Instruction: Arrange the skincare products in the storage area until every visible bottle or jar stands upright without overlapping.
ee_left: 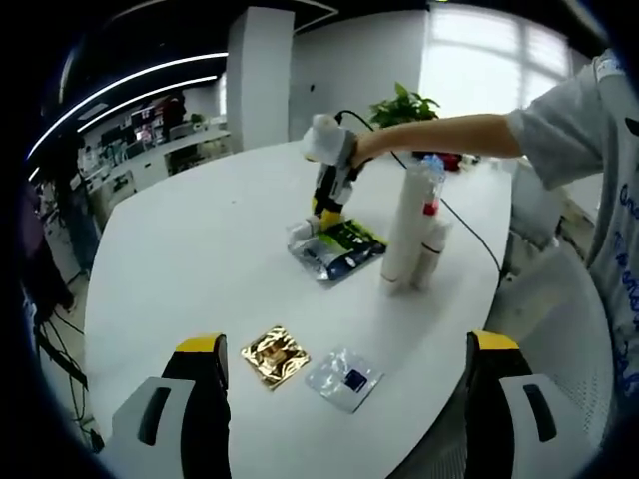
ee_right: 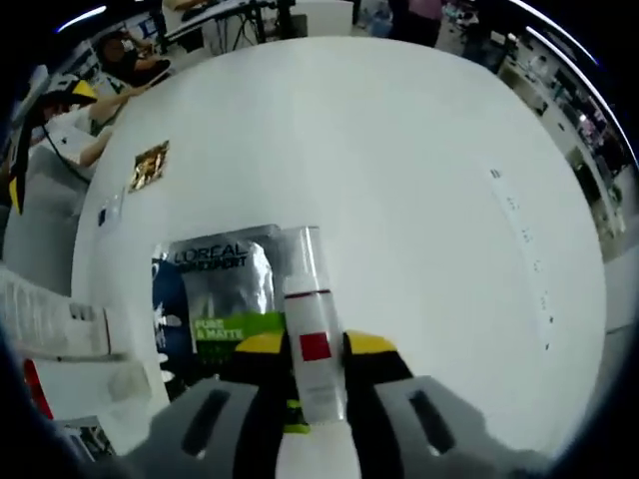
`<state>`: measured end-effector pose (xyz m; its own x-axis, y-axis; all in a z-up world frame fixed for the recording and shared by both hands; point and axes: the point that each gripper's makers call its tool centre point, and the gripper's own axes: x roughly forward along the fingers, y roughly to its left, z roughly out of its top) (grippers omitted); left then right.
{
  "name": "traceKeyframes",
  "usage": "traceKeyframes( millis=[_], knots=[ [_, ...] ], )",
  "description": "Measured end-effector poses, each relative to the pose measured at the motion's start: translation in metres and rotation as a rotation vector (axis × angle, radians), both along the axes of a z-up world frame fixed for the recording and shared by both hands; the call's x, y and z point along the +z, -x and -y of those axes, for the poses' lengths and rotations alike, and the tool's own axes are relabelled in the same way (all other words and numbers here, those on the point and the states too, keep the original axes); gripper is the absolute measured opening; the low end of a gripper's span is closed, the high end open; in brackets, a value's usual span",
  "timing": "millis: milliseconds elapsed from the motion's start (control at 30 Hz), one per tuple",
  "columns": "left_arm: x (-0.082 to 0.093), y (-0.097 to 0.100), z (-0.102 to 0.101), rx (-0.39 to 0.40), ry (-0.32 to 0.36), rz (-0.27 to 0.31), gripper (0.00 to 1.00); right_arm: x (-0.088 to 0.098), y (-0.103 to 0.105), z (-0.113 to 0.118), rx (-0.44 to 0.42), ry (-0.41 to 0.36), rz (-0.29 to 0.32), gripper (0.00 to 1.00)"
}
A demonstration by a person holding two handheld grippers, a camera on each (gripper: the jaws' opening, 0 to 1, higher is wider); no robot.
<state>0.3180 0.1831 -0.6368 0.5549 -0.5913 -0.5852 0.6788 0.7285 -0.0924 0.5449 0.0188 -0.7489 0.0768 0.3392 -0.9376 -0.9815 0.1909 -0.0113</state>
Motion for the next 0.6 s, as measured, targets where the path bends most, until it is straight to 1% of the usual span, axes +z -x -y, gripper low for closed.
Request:
traceKeyframes(
  millis=[100,233,433,500,600],
  knots=[
    [-0.0012,-0.0017,0.0009,-0.007,-0.011,-0.003,0.97,-0.0001,0.0008,0.0005,0.012,0.012,-0.013,0.21],
    [0.0009,-0.0035,0.0037,-0.009,-0.003,0.001,0.97,-0.0006,0.0016,0.0007,0.014,0.017,-0.022,0.21],
    [0.0016,-0.0034,0.0062,-0.014,-0.001,0.000,0.97,-0.0028,-0.0062,0.0014,0.024,0.026,-0.050,0.21],
    [0.0017,-0.0033,0.0053,-0.011,-0.002,0.001,0.97,-0.0029,-0.0046,0.0027,0.024,0.032,-0.064,0.20],
    [0.0009,-0.0031,0.0048,-0.004,0.004,-0.003,0.97,-0.0009,-0.0025,0.0044,0.023,0.035,-0.058,0.20]
  ],
)
